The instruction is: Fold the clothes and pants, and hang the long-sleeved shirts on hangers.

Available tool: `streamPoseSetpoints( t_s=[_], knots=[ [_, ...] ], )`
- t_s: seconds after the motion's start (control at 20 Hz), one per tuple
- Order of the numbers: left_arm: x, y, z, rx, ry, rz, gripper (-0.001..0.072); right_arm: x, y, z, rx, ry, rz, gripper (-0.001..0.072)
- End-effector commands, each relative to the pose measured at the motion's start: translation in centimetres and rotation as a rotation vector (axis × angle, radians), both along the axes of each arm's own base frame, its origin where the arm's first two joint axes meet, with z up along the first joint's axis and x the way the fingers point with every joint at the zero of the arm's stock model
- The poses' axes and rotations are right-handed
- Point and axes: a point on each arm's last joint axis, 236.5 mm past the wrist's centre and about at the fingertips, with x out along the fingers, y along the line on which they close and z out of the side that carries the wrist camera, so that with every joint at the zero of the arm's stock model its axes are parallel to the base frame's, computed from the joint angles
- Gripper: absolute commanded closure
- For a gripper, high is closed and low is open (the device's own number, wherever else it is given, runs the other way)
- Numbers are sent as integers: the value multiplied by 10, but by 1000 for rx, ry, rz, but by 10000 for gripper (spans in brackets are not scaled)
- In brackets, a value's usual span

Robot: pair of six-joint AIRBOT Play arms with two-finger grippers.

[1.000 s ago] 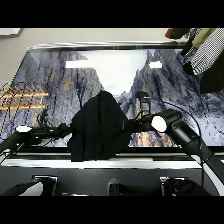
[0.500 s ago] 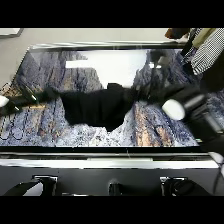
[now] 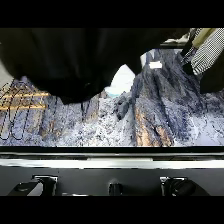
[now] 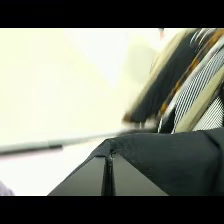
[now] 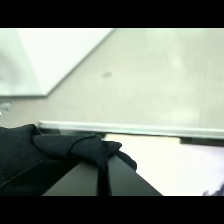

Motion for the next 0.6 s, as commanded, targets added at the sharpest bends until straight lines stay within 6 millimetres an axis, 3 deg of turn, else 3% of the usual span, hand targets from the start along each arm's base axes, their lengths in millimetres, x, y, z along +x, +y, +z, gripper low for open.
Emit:
streamPoseSetpoints(
  t_s=[0.0,0.15,0.3,0.4,0.55],
  knots=[
    [-65,11,37,0,-100,92,692,-71,-20,36,84,-77,91,681],
    [-89,15,39,-25,-89,119,692,-88,-17,44,167,-71,145,681],
    [-74,15,19,-35,-11,114,692,-62,-11,31,140,-27,107,681],
    [-42,19,-13,-40,85,114,692,-22,-7,13,78,16,27,681],
    [37,28,-97,-58,320,120,692,55,9,-45,-71,151,-94,681]
  ],
)
